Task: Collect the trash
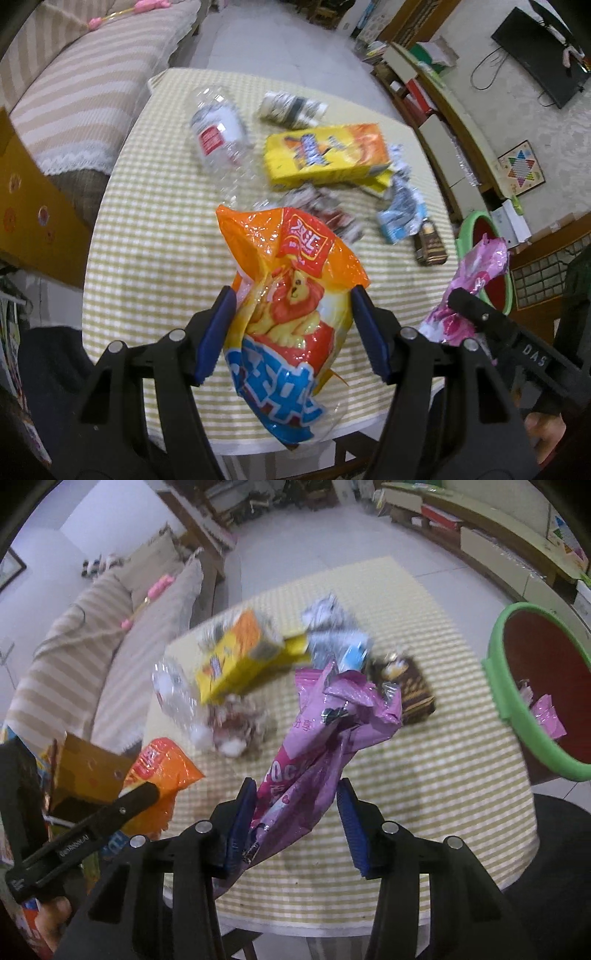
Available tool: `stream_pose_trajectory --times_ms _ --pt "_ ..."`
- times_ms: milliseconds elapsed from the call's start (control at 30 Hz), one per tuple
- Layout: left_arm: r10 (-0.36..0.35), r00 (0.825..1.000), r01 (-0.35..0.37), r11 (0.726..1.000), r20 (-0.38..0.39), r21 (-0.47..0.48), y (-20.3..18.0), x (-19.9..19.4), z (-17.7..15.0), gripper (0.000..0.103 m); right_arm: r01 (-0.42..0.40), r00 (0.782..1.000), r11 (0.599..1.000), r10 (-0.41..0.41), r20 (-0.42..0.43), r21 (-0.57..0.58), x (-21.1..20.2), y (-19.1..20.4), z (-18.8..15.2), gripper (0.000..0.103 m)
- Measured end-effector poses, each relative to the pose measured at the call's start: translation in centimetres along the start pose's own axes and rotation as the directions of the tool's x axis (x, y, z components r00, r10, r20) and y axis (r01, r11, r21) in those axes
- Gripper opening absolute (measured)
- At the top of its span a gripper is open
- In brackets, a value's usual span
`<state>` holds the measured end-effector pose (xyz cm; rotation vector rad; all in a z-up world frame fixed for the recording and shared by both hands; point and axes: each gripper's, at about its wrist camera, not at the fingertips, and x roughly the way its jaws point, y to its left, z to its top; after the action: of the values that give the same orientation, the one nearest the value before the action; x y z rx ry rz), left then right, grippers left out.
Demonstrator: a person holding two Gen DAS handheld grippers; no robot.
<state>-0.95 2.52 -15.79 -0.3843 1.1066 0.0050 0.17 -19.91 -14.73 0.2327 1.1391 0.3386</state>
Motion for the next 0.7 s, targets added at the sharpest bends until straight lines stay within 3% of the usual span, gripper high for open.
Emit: stream_pose_trajectory --times_ms 300,700 --pt "-0.049 0.998 0.047 0.998 0.033 0.047 -3.3 -0.3 2.0 0.062 -0.019 0.997 0.997 0.014 0.071 0.079 -2.4 -2.2 2.2 0.044" --pt "-0.076 0.996 0.070 0.991 0.054 0.110 -6.0 -0.5 3.2 0.062 -0.015 0.995 0.993 0.004 0.098 0.120 -4.5 -4.0 1.9 0.044"
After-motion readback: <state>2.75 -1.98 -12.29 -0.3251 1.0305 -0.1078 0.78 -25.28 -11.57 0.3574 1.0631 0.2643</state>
